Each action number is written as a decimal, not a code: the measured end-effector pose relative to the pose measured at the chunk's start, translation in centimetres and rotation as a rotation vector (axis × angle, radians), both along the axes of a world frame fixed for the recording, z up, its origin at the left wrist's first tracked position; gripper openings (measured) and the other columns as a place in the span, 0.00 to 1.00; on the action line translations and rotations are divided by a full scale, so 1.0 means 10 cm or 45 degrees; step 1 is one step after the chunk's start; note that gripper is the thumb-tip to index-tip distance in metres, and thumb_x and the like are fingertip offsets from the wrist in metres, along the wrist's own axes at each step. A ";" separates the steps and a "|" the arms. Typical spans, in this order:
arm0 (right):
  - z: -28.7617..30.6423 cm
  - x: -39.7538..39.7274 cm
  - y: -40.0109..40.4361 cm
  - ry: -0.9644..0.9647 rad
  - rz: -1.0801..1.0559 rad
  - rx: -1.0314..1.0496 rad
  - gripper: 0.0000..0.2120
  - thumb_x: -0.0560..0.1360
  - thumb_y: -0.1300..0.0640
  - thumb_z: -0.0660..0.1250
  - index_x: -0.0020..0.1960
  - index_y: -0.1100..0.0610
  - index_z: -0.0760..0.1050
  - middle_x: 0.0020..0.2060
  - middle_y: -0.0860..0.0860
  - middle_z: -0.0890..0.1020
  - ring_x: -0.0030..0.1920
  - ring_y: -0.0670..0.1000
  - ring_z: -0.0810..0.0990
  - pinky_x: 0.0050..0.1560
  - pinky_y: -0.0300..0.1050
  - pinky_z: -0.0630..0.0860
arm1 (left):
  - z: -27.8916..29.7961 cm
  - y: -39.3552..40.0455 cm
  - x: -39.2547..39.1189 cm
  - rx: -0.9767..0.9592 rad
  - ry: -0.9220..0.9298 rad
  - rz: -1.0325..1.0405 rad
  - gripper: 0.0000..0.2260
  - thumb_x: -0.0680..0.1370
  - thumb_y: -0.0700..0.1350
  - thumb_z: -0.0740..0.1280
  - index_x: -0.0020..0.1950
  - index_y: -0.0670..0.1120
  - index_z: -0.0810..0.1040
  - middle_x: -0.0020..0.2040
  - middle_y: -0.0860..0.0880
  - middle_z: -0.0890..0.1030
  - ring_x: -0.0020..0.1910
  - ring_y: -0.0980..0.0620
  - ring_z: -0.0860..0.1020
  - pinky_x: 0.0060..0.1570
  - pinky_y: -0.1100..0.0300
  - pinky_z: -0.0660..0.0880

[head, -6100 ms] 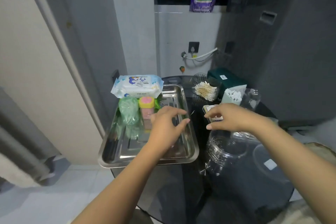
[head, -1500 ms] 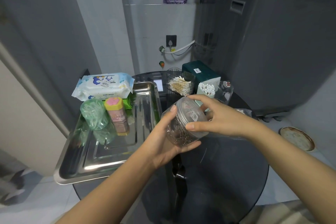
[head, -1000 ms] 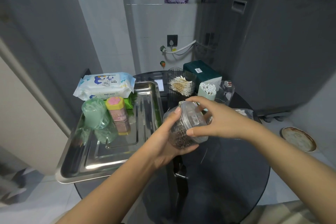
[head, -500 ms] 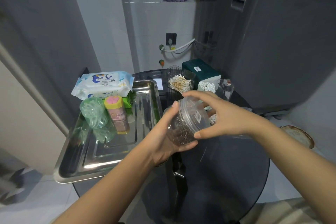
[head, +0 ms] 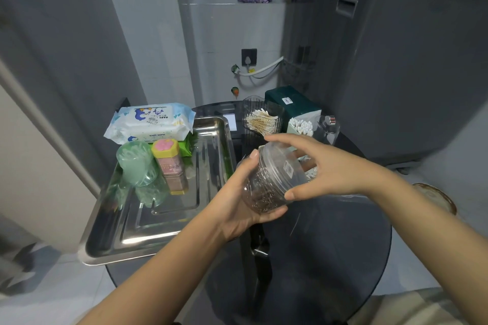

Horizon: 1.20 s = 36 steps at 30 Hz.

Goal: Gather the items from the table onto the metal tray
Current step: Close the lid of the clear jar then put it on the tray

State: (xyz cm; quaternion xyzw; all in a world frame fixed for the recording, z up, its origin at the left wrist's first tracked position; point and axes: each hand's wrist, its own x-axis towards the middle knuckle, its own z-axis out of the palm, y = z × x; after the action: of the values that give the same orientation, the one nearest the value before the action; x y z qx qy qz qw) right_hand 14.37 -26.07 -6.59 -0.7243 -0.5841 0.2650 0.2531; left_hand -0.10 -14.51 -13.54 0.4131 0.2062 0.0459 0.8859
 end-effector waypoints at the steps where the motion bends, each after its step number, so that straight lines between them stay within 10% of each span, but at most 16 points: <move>1: -0.01 0.00 0.00 -0.003 -0.003 -0.006 0.44 0.61 0.49 0.77 0.67 0.28 0.57 0.68 0.41 0.64 0.65 0.44 0.69 0.66 0.48 0.71 | -0.01 0.00 0.00 -0.001 -0.006 0.007 0.28 0.70 0.64 0.66 0.65 0.50 0.76 0.58 0.44 0.81 0.50 0.46 0.82 0.49 0.47 0.78; 12: -0.06 -0.01 0.05 0.038 -0.045 0.012 0.41 0.63 0.46 0.77 0.69 0.33 0.59 0.59 0.34 0.70 0.59 0.40 0.74 0.60 0.42 0.74 | -0.05 -0.02 0.01 0.033 -0.062 0.055 0.20 0.71 0.60 0.66 0.57 0.52 0.81 0.54 0.46 0.83 0.50 0.47 0.83 0.48 0.48 0.78; 18: 0.00 -0.07 0.09 -0.129 -0.168 -0.025 0.40 0.57 0.27 0.62 0.67 0.36 0.64 0.47 0.34 0.76 0.47 0.35 0.76 0.48 0.34 0.71 | -0.03 -0.02 0.01 0.089 -0.097 0.085 0.18 0.72 0.60 0.66 0.59 0.56 0.78 0.56 0.49 0.83 0.51 0.51 0.83 0.50 0.45 0.78; 24: 0.04 0.01 0.02 -0.032 -0.006 -0.056 0.45 0.62 0.41 0.75 0.72 0.33 0.53 0.68 0.34 0.63 0.67 0.37 0.66 0.66 0.36 0.66 | -0.01 0.00 0.02 0.126 -0.054 0.064 0.27 0.69 0.62 0.68 0.66 0.52 0.74 0.60 0.45 0.81 0.52 0.48 0.83 0.48 0.48 0.79; 29: -0.07 -0.10 0.08 -0.112 -0.250 -0.062 0.36 0.62 0.26 0.59 0.67 0.41 0.65 0.40 0.43 0.82 0.37 0.43 0.82 0.44 0.42 0.79 | -0.07 -0.03 0.02 0.244 -0.020 0.069 0.33 0.66 0.63 0.70 0.68 0.54 0.70 0.63 0.45 0.79 0.58 0.45 0.81 0.46 0.50 0.80; 33: -0.01 -0.04 0.06 0.009 -0.107 -0.086 0.45 0.60 0.29 0.64 0.73 0.35 0.51 0.63 0.33 0.69 0.58 0.34 0.73 0.57 0.31 0.68 | -0.02 0.02 0.02 0.147 -0.058 0.099 0.23 0.70 0.63 0.68 0.61 0.54 0.77 0.56 0.47 0.83 0.53 0.48 0.83 0.48 0.48 0.79; 36: 0.00 -0.01 0.05 0.067 -0.040 -0.034 0.42 0.62 0.42 0.76 0.69 0.33 0.57 0.61 0.34 0.70 0.56 0.35 0.75 0.58 0.35 0.73 | 0.00 0.04 0.01 0.149 -0.059 0.085 0.24 0.70 0.62 0.65 0.62 0.52 0.77 0.56 0.47 0.83 0.52 0.49 0.83 0.50 0.48 0.78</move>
State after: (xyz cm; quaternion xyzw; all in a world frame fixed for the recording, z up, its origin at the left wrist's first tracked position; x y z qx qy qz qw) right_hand 14.24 -25.57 -6.61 -0.7295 -0.5623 0.2876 0.2627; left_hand 0.00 -14.08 -13.55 0.4560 0.1963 0.0968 0.8626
